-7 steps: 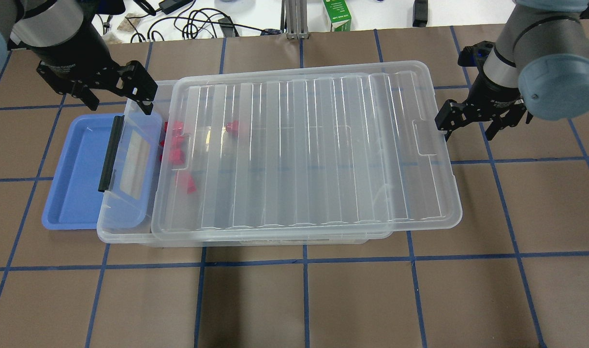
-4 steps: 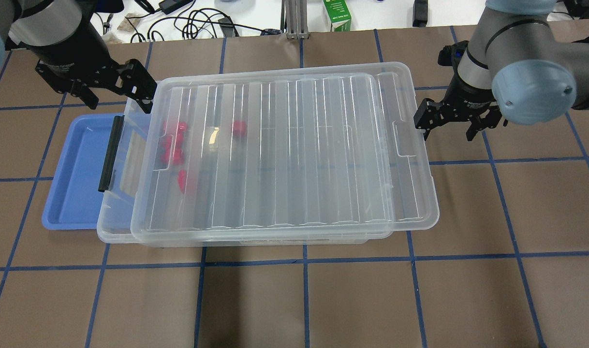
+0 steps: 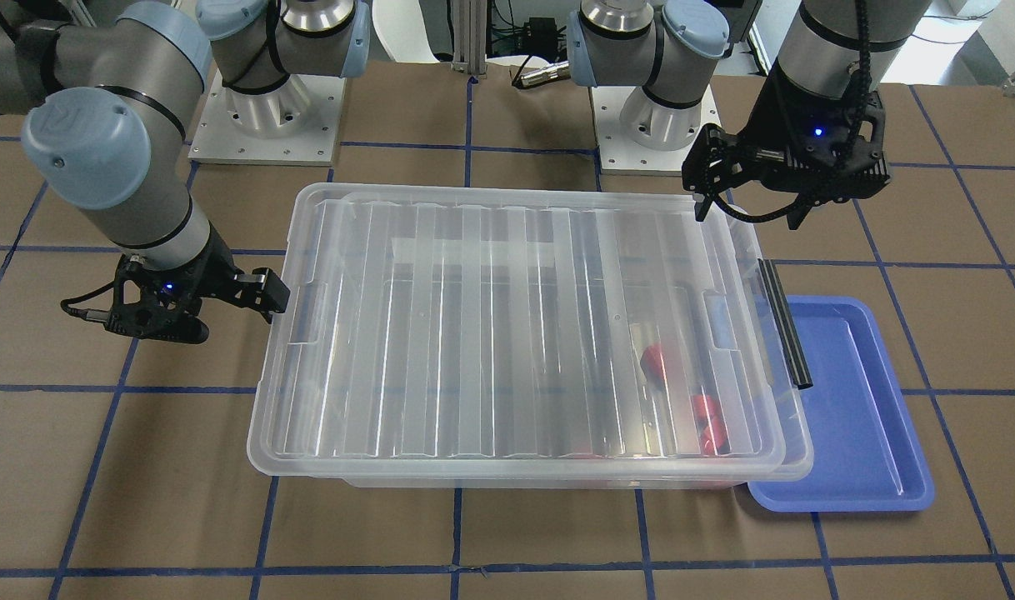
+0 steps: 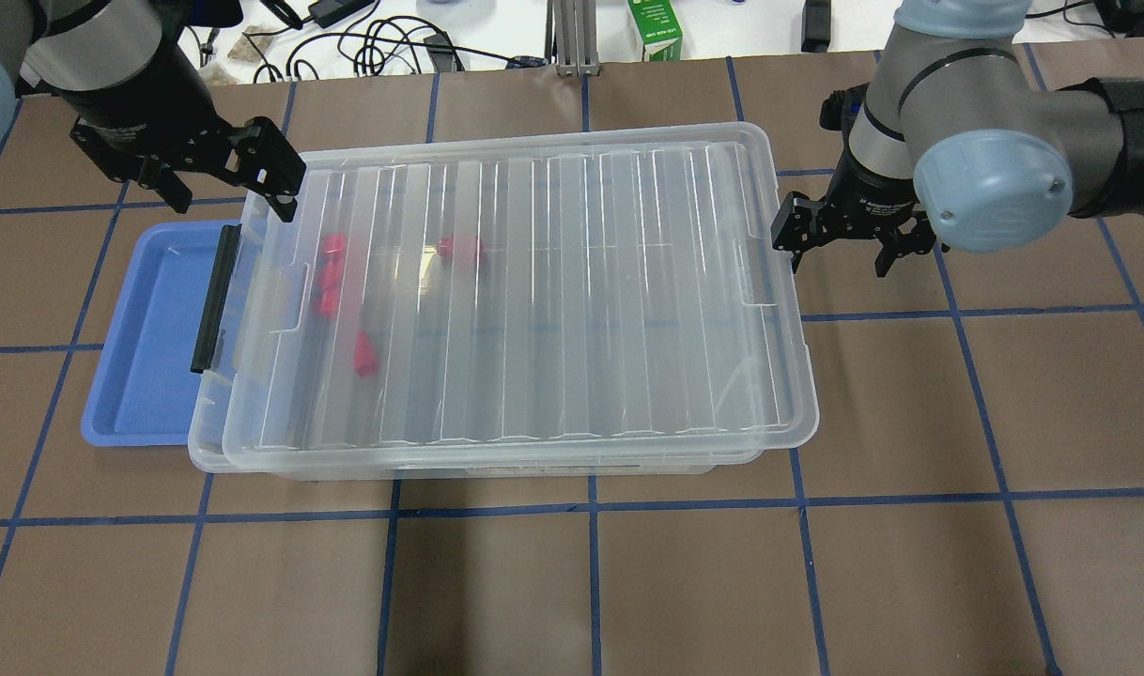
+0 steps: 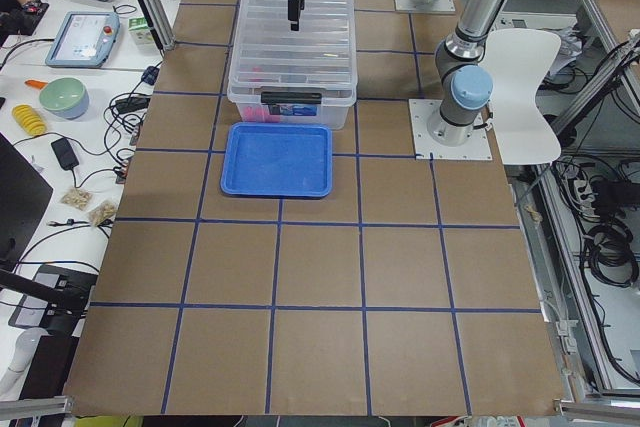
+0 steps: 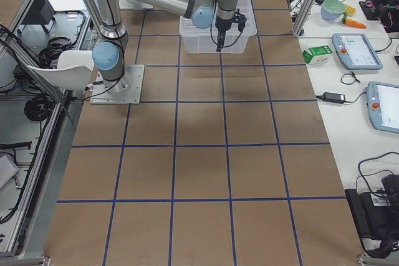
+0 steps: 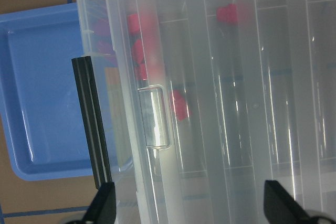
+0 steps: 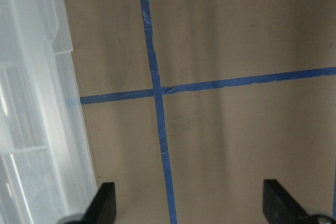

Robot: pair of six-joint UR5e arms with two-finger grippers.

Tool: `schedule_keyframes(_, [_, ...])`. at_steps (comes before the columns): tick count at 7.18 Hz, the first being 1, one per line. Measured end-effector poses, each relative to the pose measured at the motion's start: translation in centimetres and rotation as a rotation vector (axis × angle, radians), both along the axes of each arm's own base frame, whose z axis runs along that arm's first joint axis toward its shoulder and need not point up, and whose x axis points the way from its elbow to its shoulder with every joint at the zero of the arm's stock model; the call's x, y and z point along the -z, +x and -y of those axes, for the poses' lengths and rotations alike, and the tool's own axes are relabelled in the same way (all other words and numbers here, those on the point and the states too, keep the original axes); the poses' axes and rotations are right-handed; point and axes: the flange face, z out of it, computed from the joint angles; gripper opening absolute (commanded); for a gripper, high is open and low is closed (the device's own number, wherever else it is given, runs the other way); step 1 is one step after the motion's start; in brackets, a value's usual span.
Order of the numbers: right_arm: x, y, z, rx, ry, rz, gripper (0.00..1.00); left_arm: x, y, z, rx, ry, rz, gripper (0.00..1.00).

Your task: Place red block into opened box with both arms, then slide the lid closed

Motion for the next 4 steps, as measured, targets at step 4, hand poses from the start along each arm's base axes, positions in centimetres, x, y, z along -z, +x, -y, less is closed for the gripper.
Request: schedule_keyframes(4, [-0.50,0.35,0.13,-0.004,-0.011,-0.003,1.00,-0.22,0.11,0.05,0.002,-0.005,0.001,1.00])
